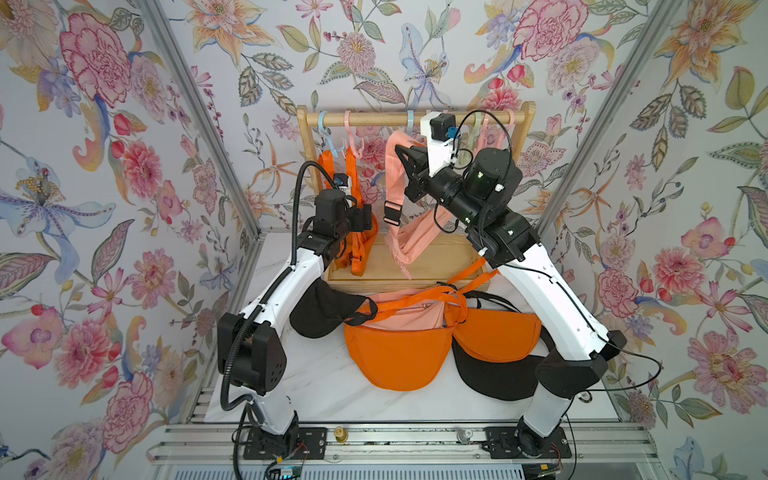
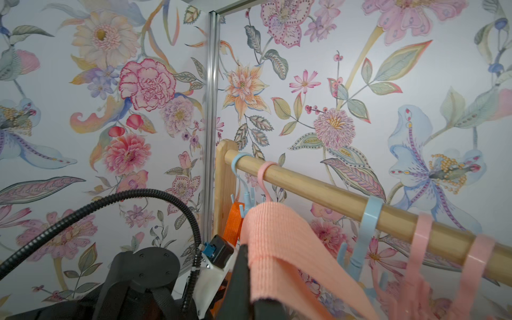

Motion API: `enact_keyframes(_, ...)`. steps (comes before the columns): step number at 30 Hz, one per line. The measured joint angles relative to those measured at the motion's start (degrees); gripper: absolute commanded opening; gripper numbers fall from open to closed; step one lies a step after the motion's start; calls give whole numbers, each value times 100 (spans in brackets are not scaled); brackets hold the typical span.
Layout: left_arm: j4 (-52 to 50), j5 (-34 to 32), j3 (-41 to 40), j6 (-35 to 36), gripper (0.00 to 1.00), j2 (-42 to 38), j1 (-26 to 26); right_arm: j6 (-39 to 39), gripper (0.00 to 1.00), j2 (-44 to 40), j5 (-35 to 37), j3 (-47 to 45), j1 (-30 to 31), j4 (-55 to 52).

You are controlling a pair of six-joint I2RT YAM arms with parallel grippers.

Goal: Take the bag off the hook
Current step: Pick up the bag from the hook, then place the bag inside the bag.

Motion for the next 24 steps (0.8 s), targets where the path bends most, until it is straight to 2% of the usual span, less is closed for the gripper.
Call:
enact_keyframes(1,-2,0,-131,-4,99,-162,2,-70,0,-59,66,-55,103,-22)
enact_keyframes(8,-155,-15,-1034,-42,100,-2048,4,-345,0,-623,634,-811,468,26)
enact_keyframes(14,-634,28,-1412,223,100,-3670,4,-831,0,-874,1368,-1137,1528,120)
enact_keyframes(19,-1362,452,-1528,417,100,-4531,4,-1294,0,-872,2031,-1134,2238,223)
enact_keyframes(24,-1864,1408,-1947,365,100,-5143,-4,-1788,0,-693,2802,-850,2557,474)
